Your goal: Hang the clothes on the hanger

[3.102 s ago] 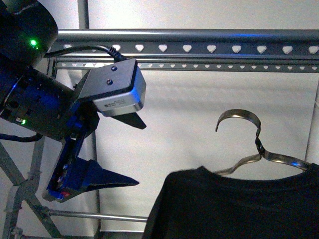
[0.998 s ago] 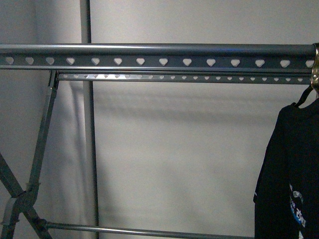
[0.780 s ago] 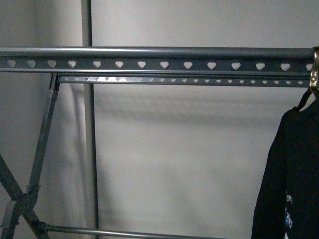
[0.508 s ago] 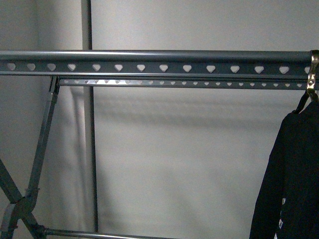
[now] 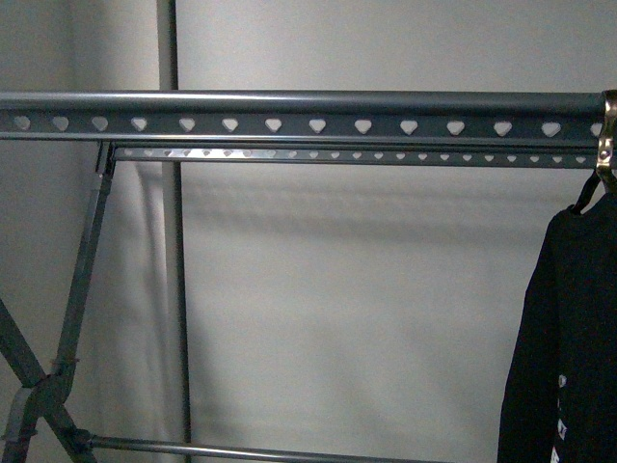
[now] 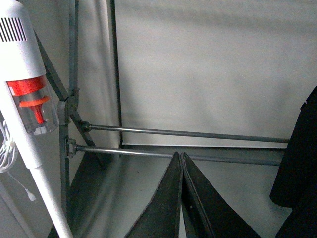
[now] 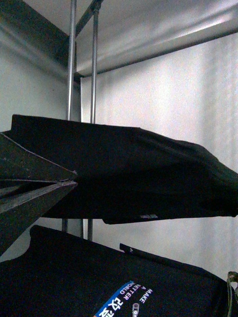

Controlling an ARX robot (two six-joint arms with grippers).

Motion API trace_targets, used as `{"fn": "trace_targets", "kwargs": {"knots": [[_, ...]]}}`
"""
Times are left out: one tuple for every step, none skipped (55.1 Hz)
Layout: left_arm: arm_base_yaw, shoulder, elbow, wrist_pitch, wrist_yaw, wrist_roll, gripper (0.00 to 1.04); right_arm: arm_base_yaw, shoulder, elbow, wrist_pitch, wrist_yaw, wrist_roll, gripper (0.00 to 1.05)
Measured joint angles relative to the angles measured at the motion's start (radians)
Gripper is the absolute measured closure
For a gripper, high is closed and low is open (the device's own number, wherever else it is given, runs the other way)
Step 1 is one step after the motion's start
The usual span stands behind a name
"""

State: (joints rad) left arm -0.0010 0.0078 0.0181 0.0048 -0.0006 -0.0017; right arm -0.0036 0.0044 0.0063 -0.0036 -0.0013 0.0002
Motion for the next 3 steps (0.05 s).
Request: {"fn": "trace_targets", "kwargs": {"knots": [[0.000,-0.001,0.000,-0.001,0.000,0.000,1.01,0.000,0.000,0.000,0.000,-0.001,0.000,0.95],[0.000,-0.001,0.000,-0.001,0.000,0.000,1.01,0.000,0.000,0.000,0.000,0.000,0.000,0.93],[0.000,-0.002,0.000,-0.001,0.000,0.000,1.00,0.000,0.000,0.000,0.000,0.000,0.000,0.90]]}}
